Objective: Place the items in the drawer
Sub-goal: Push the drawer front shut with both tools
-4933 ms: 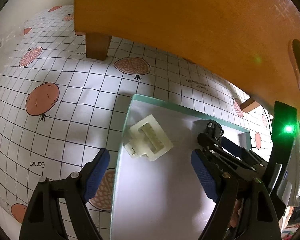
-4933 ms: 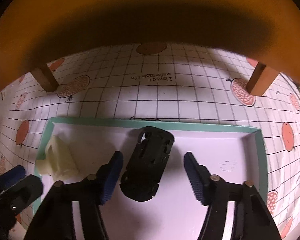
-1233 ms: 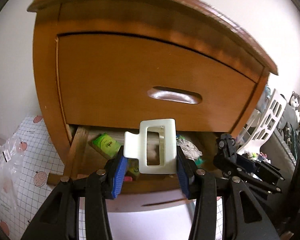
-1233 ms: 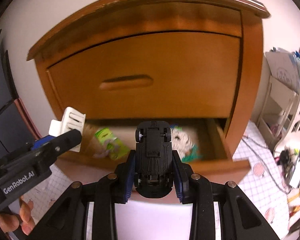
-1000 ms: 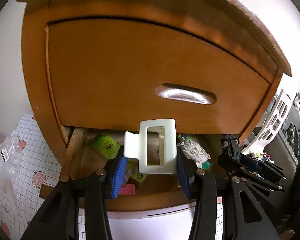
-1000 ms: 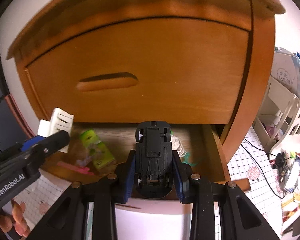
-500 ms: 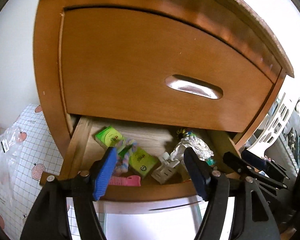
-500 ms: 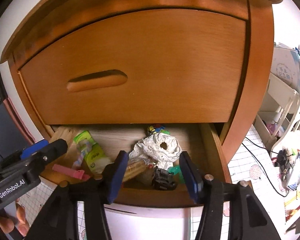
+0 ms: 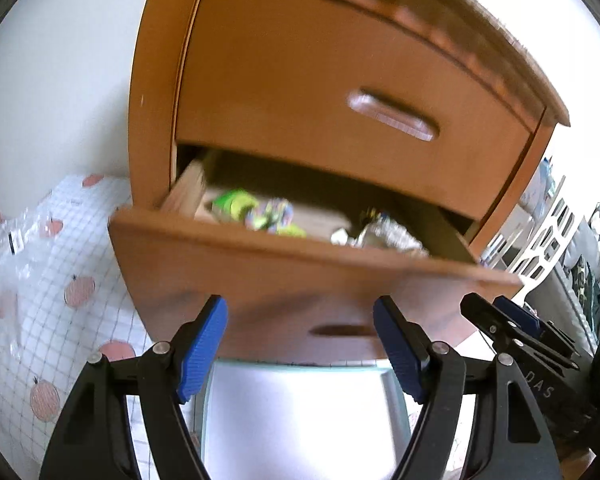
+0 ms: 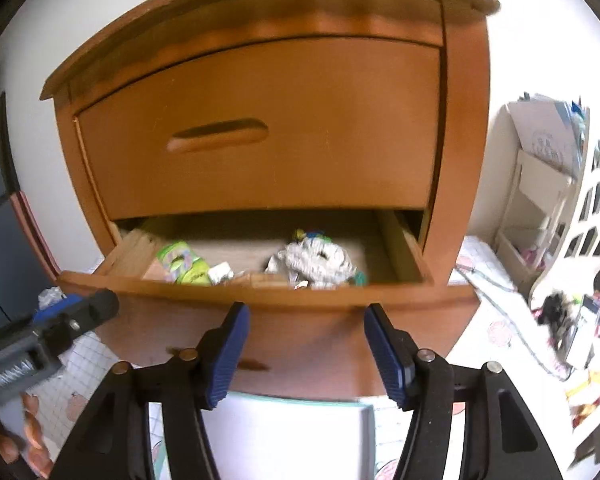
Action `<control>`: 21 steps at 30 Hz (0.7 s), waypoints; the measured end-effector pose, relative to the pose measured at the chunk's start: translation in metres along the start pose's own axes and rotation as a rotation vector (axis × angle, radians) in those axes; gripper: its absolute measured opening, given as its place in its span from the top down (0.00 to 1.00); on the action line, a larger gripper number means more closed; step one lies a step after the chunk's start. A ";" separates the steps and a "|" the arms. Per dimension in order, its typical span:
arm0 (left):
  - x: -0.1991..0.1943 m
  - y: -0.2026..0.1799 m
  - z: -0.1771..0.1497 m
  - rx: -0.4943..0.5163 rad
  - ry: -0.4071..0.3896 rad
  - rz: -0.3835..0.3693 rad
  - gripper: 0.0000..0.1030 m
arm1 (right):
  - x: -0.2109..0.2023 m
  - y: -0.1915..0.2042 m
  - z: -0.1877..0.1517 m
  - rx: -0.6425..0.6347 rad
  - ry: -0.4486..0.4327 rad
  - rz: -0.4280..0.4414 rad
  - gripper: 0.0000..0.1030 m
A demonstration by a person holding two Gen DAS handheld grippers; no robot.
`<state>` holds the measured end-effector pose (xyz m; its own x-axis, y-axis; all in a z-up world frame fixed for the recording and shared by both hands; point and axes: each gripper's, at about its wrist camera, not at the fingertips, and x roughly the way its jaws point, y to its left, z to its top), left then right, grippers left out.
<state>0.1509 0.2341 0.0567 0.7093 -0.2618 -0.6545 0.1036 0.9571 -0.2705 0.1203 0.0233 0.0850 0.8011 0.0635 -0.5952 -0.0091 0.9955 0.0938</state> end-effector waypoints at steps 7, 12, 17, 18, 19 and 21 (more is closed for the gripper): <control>0.015 0.001 -0.001 0.001 0.024 0.009 0.26 | 0.018 -0.006 -0.011 0.032 0.061 -0.002 0.38; 0.021 0.001 0.007 -0.001 0.017 0.012 0.25 | 0.025 -0.004 -0.009 0.025 0.063 -0.004 0.37; 0.030 0.000 0.014 -0.007 0.012 0.016 0.24 | 0.034 -0.003 -0.006 0.019 0.061 -0.002 0.36; 0.032 0.000 0.016 -0.008 0.012 0.017 0.24 | 0.037 -0.003 -0.005 0.023 0.063 -0.001 0.36; 0.036 0.001 0.019 -0.010 0.012 0.018 0.24 | 0.040 -0.004 -0.003 0.024 0.065 0.000 0.36; 0.042 0.002 0.022 -0.013 0.016 0.019 0.24 | 0.046 -0.004 0.002 0.022 0.066 -0.001 0.36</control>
<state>0.1964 0.2277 0.0446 0.6995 -0.2461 -0.6709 0.0816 0.9602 -0.2671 0.1577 0.0223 0.0588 0.7600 0.0672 -0.6465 0.0060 0.9939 0.1104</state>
